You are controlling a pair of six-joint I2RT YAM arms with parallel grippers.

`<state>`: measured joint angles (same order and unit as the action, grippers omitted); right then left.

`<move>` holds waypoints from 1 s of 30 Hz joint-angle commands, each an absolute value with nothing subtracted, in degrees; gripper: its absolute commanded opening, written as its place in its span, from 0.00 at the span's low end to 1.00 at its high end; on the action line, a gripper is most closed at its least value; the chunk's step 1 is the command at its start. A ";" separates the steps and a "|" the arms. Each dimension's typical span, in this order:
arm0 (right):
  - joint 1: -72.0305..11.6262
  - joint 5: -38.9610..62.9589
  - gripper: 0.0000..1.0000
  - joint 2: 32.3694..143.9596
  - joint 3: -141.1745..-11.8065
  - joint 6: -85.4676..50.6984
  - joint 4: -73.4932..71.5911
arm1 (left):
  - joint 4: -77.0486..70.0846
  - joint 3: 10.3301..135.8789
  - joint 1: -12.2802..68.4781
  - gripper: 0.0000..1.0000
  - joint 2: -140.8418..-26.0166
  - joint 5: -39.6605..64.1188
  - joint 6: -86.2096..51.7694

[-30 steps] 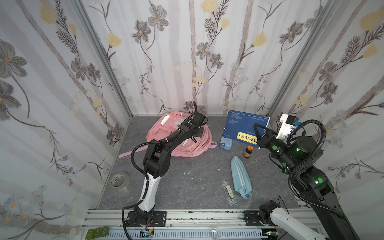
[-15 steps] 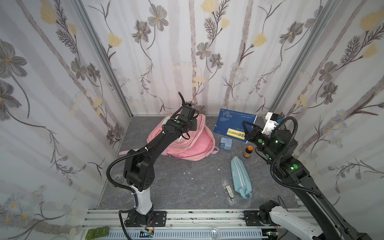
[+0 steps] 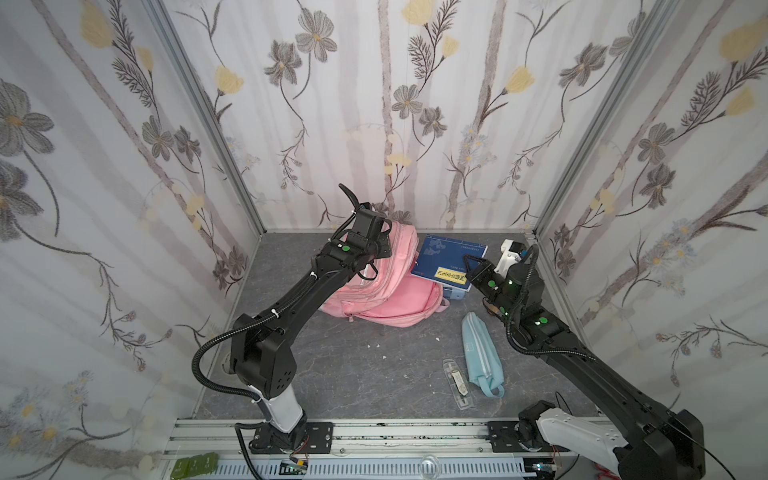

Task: Pack books, pencil case, and school supplies into a backpack
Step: Place the book in the student bag.

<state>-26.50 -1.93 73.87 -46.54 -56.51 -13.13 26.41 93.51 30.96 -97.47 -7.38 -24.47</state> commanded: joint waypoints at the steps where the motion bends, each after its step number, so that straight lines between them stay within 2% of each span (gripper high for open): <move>1: -26.49 -2.32 0.00 77.11 -46.40 -59.50 -22.13 | 20.32 93.87 30.93 0.00 -95.95 -6.48 -26.53; 8: -27.56 -1.37 0.00 85.98 -49.69 -63.57 -28.48 | 20.35 93.00 30.95 0.00 -93.75 -4.15 -27.16; 24: -33.26 5.38 0.00 117.18 -68.56 -73.03 -38.24 | 20.14 89.34 32.07 0.00 -90.48 -2.22 -29.02; 30: -35.19 3.82 0.00 123.03 -69.90 -77.47 -40.36 | 21.84 89.97 31.99 0.00 -90.44 -2.79 -28.32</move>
